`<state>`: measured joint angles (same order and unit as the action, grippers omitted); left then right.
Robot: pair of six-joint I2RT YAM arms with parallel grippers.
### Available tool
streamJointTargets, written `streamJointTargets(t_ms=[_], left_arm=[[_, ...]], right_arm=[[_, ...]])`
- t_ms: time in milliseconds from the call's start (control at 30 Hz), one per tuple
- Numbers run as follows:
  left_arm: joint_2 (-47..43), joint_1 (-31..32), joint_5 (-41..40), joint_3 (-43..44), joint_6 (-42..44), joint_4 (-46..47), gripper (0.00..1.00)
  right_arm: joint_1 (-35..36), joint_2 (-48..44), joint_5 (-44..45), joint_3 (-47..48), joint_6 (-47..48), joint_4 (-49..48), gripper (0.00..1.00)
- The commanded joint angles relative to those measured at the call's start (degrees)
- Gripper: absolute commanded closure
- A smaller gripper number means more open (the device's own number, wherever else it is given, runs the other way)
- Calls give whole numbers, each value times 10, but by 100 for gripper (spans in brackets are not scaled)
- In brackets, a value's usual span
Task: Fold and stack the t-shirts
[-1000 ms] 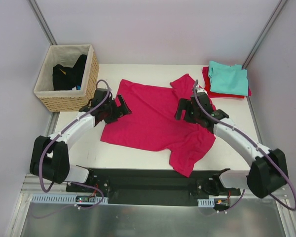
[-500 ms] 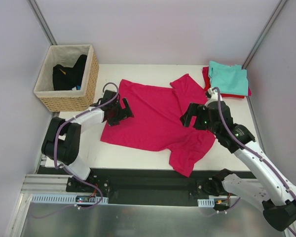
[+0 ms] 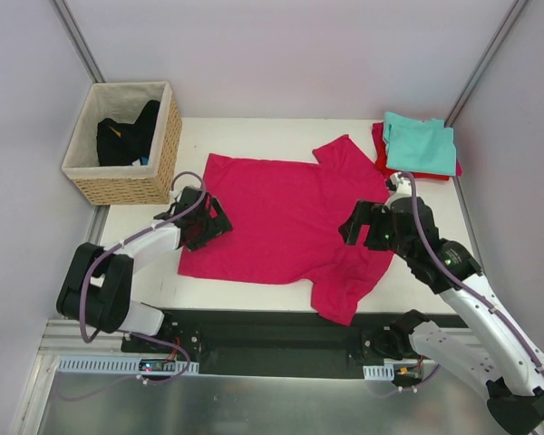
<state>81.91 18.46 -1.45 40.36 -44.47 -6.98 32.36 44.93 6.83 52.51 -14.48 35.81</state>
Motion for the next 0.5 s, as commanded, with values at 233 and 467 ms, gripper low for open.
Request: streamJointTargets(t_ms=[233, 467], left_arm=[[-118, 6, -66, -52, -23, -105, 1], [-218, 7, 4, -49, -12, -117, 1]], right_arm=[[2, -31, 4, -29, 9, 26, 4], [14, -33, -83, -67, -5, 37, 4]])
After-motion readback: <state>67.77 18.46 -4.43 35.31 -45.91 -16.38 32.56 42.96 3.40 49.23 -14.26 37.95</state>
